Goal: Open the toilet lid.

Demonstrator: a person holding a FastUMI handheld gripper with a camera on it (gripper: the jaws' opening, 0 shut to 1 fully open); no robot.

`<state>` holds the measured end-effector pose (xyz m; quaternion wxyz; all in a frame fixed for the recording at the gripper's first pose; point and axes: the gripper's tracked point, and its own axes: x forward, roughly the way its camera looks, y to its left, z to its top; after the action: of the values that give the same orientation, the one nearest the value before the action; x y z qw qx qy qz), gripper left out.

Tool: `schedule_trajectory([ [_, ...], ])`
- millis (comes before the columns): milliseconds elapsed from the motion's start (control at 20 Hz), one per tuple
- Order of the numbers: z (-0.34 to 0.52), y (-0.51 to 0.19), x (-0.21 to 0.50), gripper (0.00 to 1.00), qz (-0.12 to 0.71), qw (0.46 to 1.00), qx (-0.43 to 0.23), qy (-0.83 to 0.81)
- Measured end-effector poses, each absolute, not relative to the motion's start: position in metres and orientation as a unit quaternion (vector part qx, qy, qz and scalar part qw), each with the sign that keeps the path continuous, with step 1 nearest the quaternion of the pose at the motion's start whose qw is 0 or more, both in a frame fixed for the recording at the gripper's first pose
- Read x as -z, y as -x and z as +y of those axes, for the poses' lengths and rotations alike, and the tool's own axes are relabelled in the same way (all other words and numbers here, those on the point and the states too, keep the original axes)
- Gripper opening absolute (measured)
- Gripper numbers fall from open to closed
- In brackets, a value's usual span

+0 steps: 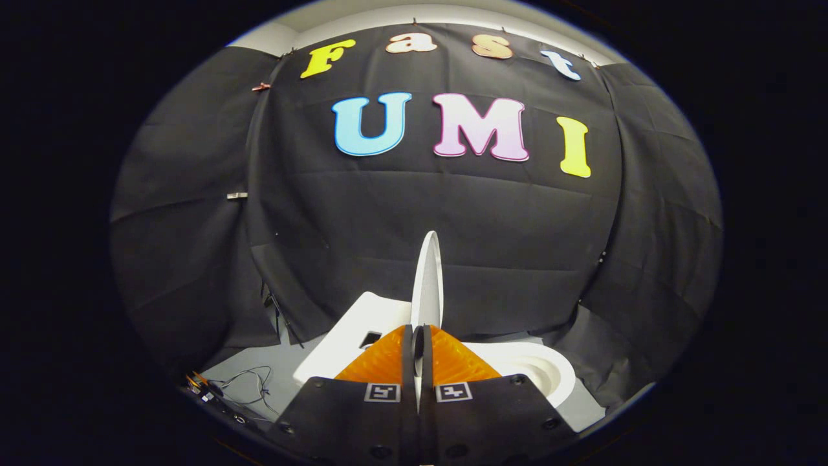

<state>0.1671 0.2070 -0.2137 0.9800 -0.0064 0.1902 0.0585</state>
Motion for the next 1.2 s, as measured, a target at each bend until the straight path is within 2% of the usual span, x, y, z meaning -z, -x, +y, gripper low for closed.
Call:
schedule_trajectory([
  [350,0.247,-0.166,0.221,0.05,0.193,0.977,-0.078,0.035],
  [600,0.230,-0.166,0.217,0.06,0.187,0.980,-0.041,0.048],
  [750,0.236,-0.158,0.212,0.11,0.181,0.981,-0.050,0.041],
  [800,0.235,-0.153,0.208,0.17,0.174,0.982,-0.053,0.046],
  [1100,0.236,-0.139,0.196,0.93,0.161,0.983,-0.065,0.060],
  [1200,0.232,-0.136,0.183,0.97,0.147,0.985,-0.062,0.062],
])
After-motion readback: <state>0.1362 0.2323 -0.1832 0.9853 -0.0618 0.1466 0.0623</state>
